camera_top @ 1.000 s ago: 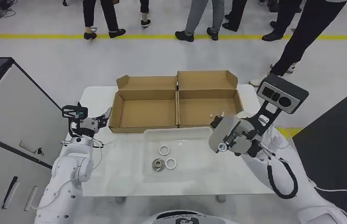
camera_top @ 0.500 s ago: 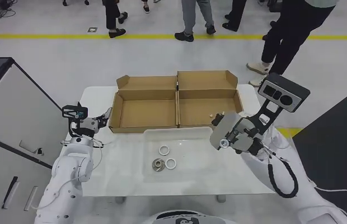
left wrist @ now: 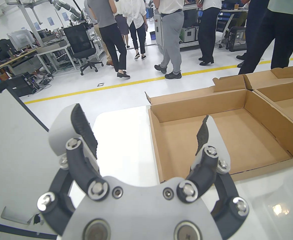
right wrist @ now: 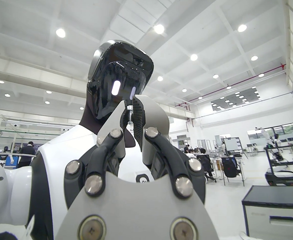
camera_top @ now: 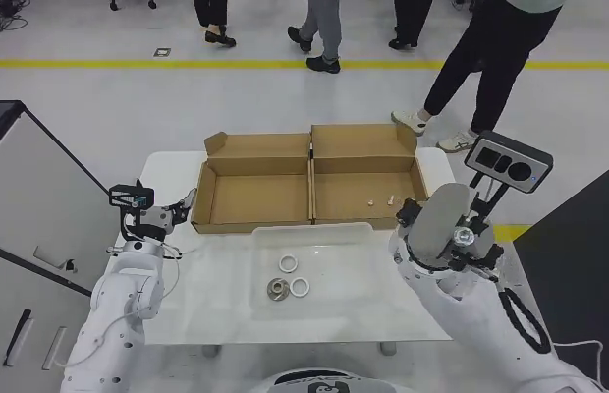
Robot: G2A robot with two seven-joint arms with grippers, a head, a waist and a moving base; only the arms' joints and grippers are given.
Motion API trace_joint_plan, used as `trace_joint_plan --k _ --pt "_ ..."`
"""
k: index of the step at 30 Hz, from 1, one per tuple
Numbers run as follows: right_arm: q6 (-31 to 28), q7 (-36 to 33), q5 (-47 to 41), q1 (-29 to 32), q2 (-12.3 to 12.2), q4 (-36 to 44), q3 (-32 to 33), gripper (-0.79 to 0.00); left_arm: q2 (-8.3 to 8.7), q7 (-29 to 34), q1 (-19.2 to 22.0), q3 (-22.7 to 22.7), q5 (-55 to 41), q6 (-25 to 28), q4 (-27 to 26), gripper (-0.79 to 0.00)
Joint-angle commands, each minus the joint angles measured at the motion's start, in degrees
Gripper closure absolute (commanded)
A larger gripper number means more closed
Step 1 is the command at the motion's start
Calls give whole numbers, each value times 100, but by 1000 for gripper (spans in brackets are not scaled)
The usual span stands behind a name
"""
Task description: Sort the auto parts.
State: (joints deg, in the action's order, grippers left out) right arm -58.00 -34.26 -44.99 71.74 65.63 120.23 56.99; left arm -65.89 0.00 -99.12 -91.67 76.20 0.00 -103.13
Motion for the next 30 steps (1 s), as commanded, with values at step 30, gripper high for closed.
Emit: trace_joint_plan --k 30 --pt "1005 -178 1147 388 225 -28 493 0 0 0 0 0 0 0 0 -785"
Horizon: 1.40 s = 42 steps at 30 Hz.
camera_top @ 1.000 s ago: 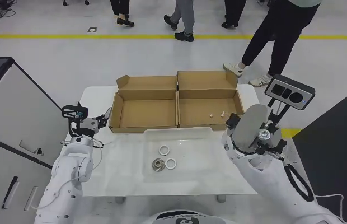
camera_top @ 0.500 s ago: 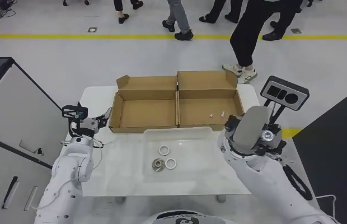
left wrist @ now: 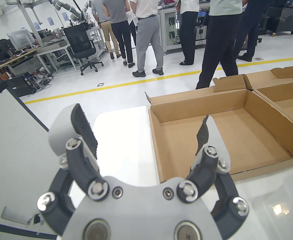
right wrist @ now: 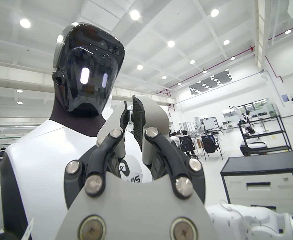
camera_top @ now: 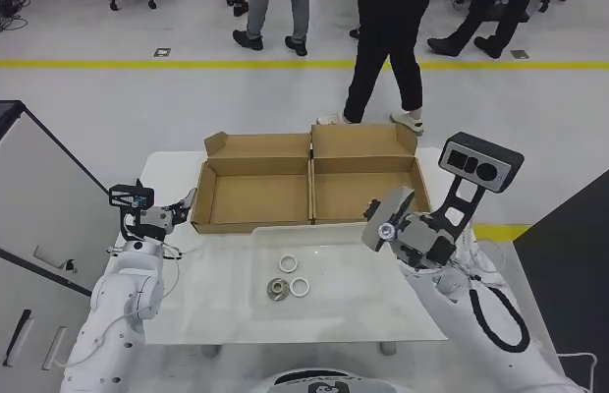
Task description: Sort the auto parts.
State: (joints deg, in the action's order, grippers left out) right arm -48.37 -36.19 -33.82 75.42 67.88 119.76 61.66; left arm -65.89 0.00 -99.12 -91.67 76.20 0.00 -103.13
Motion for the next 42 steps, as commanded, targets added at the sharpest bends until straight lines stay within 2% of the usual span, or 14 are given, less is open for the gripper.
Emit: trace_joint_plan --k 1,12,23,31,42 --pt "54 25 37 37 1 32 37 0 0 0 0 0 0 0 0 -785" --pt "-291 154 -464 145 51 104 20 0 0 0 0 0 0 0 0 -785" --pt "-498 -82 -562 155 79 139 64 0 0 0 0 0 0 0 0 -785" --pt "-963 -257 -714 53 112 225 56 0 0 0 0 0 0 0 0 -785" --pt "-963 -230 -932 69 185 249 71 0 0 0 0 0 0 0 0 -785"
